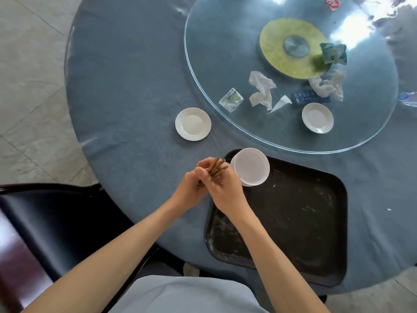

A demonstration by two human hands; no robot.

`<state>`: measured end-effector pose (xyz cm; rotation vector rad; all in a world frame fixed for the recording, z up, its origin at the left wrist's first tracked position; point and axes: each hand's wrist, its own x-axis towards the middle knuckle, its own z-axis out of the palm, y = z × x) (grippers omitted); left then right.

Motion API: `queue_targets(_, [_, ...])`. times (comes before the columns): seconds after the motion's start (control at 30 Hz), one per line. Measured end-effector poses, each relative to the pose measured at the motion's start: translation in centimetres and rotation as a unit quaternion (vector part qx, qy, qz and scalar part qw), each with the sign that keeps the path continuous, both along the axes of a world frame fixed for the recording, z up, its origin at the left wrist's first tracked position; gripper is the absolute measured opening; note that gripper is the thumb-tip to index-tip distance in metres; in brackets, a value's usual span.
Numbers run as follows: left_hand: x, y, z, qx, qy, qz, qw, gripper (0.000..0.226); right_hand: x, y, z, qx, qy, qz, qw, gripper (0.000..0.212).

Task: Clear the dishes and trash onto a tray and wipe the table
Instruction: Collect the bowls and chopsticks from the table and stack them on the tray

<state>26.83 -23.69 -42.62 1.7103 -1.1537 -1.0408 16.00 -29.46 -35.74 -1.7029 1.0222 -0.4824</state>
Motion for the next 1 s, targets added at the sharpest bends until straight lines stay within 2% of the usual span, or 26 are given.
queue_targets(0.03, [0.2,0.2,0.2,-0.039,0.027,0.009,0.999,0.024,0.2,0.1,0.0,0.01,-0.001,-0.001,1.0,0.005])
queue_targets(0.1, [0.4,0.4,0.5,-0.078,0.008,0.001,0.997,0.014,0.6,0.4,-0.2,0.011,0.002,0.001,1.0,0.011])
queue_targets(0.17, [0.7,0.6,0.1,-0.066,0.007,-0.006,0.998,0.016,0.9,0.5,-0.7,0.011,0.017,0.001,1.0,0.013])
queue_targets(0.27, [0.8,0.6,-0.8,-0.034,0.017,-0.031,0.999,0.021,0.7,0.4,-1.1,-0.023,0.038,0.007,0.999,0.031])
queue_targets(0.33, [0.5,0.2,-0.1,-0.039,0.022,-0.063,0.997,0.026,0.2,0.0,-0.6,-0.027,0.035,-0.006,0.999,0.033])
queue_targets(0.43, [-0.8,0.2,2.5,-0.042,0.08,-0.107,0.99,0.032,-1.6,-1.2,0.9,-0.012,0.03,-0.046,0.998,0.037])
queue_targets(0.53, [-2.9,0.7,4.2,-0.04,0.105,-0.165,0.98,0.012,-4.9,-3.2,2.3,0.006,-0.015,-0.121,0.993,0.043])
queue_targets(0.67, [-6.4,0.8,4.1,-0.004,0.113,-0.23,0.967,0.023,-9.9,-4.9,3.0,0.087,-0.002,-0.204,0.975,0.047])
queue_targets(0.73, [-8.7,0.2,3.5,0.039,0.138,-0.249,0.958,0.024,-12.0,-5.5,2.5,0.125,0.001,-0.233,0.964,0.04])
queue_targets(0.87, [-14.0,-0.7,1.0,0.106,0.221,-0.216,0.945,0.027,-15.2,-6.0,-0.5,0.185,0.016,-0.269,0.945,0.029])
queue_targets(0.93, [-16.2,-0.9,-0.6,0.137,0.258,-0.161,0.943,0.024,-16.3,-5.5,-2.9,0.211,0.056,-0.24,0.946,0.026])
queue_targets(1.0, [-18.0,-1.0,-2.2,0.172,0.259,-0.107,0.944,0.023,-17.2,-4.5,-5.4,0.238,0.106,-0.2,0.945,0.023])
